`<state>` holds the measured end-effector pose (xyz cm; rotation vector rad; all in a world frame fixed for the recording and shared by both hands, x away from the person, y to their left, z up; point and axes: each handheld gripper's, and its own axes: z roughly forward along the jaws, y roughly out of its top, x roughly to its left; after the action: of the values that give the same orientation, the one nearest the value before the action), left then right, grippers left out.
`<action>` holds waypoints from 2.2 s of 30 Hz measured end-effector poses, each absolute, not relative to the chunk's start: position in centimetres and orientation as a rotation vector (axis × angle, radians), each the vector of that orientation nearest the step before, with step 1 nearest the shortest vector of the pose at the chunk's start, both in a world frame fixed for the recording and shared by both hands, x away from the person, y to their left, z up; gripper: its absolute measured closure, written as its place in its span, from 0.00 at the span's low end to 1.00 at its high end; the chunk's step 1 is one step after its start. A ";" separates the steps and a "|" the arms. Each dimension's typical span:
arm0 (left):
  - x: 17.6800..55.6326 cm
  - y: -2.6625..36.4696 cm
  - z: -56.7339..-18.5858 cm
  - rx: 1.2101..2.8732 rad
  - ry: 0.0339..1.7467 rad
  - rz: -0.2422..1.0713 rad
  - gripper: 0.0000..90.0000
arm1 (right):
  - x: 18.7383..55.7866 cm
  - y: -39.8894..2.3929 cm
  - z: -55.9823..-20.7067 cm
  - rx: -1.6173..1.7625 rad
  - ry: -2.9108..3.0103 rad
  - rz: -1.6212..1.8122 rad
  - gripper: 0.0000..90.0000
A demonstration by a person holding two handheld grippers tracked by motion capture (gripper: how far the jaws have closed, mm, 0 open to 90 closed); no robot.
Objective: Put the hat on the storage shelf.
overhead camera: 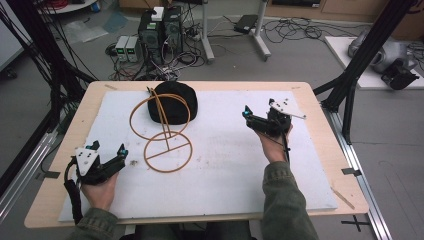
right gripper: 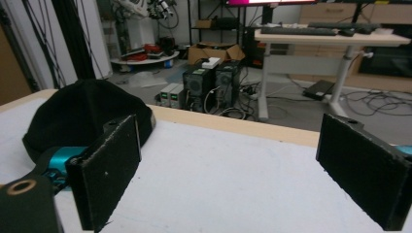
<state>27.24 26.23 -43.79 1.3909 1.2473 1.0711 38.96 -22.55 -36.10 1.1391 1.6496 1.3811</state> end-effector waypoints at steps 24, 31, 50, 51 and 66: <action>27.7 26.4 -43.8 1.398 1.247 1.061 0.19 | 47.2 -13.1 -35.7 1.075 2.027 1.325 0.09; 27.9 26.3 -43.9 1.391 1.245 1.058 0.19 | 48.5 -10.3 -38.0 1.069 2.116 1.272 0.09; 27.7 26.6 -43.9 1.380 1.256 1.049 0.19 | 52.9 -0.9 -39.9 1.049 2.246 1.220 0.09; 27.7 26.6 -43.9 1.380 1.256 1.049 0.19 | 52.9 -0.7 -40.1 1.066 2.240 1.229 0.09; 27.3 26.8 -43.9 1.369 1.257 1.062 0.19 | 53.6 -0.6 -41.4 1.137 2.271 1.235 0.65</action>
<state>27.31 26.81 -43.90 1.3692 1.2573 1.0623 53.60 -0.60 -41.43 1.1368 2.2714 1.2352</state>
